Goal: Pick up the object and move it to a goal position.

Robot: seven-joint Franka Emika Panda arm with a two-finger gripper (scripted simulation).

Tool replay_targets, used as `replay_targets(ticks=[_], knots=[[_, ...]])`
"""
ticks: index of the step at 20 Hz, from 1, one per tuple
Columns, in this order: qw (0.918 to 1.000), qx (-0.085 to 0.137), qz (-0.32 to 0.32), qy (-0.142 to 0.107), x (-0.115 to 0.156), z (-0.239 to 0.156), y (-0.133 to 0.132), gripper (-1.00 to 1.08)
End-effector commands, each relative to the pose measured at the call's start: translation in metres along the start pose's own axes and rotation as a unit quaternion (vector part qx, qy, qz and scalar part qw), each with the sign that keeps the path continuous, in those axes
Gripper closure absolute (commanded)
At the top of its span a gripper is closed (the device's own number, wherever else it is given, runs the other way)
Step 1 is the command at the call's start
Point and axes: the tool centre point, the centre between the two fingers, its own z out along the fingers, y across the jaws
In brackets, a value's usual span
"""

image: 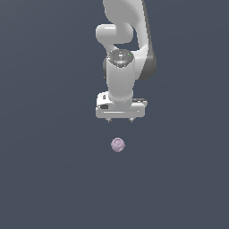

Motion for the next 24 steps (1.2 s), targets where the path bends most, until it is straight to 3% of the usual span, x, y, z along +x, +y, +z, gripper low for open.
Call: replay_targets(ticks=[1, 15, 24], knots=[[1.0, 0.002, -0.001, -0.002, -0.002, 0.0, -0.004, -0.92], [0.9976, -0.005, -0.07, -0.003, 0.014, 0.02, 0.001, -0.92], [0.9832, -0.012, -0.182, -0.006, 0.036, 0.054, 0.008, -0.92]])
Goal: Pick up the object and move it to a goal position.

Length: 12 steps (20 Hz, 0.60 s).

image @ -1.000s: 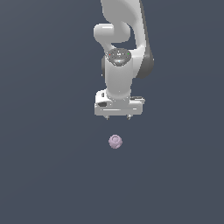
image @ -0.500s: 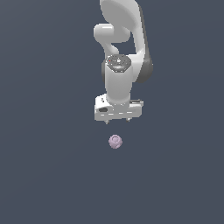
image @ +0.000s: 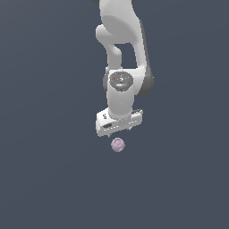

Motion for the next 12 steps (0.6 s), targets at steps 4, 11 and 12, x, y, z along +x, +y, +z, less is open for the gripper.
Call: replay_targets(ticks=[4, 11, 12], knots=[[0.9981, -0.003, -0.062, -0.002, 0.01, 0.02, 0.006, -0.92], [0.9943, -0.004, -0.106, -0.003, 0.016, 0.034, 0.011, -0.92], [0.994, -0.004, -0.11, -0.003, 0.017, 0.036, 0.011, -0.92]])
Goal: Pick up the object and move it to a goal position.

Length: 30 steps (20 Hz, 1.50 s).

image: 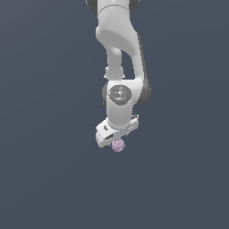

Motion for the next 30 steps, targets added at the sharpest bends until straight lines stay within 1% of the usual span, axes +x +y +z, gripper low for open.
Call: replay_targets(ticks=[1, 8, 17, 22, 23, 30], knots=[[1.0, 0.0, -0.01, 0.0, 0.001, 0.003, 0.001, -0.92], [0.9999, 0.0, -0.011, 0.0, 0.001, 0.007, 0.001, -0.92], [0.9999, 0.0, -0.013, 0.0, 0.001, 0.049, 0.001, -0.92], [0.9999, 0.0, -0.013, 0.0, 0.002, 0.054, 0.002, -0.92], [0.9999, 0.0, -0.013, 0.0, 0.002, 0.054, 0.002, 1.08], [0.9999, 0.0, -0.013, 0.0, 0.002, 0.054, 0.002, 1.08]])
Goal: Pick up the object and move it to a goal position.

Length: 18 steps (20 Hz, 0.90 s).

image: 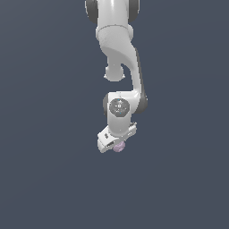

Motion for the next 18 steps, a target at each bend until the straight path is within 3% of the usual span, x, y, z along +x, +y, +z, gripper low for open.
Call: replay_targets(ticks=[1, 10, 18], knots=[[1.0, 0.0, 0.0, 0.0, 0.0, 0.0, 0.0, 1.08], [1.0, 0.0, 0.0, 0.0, -0.001, -0.012, -0.004, 1.08], [1.0, 0.0, 0.0, 0.0, -0.006, -0.055, -0.02, 1.08]])
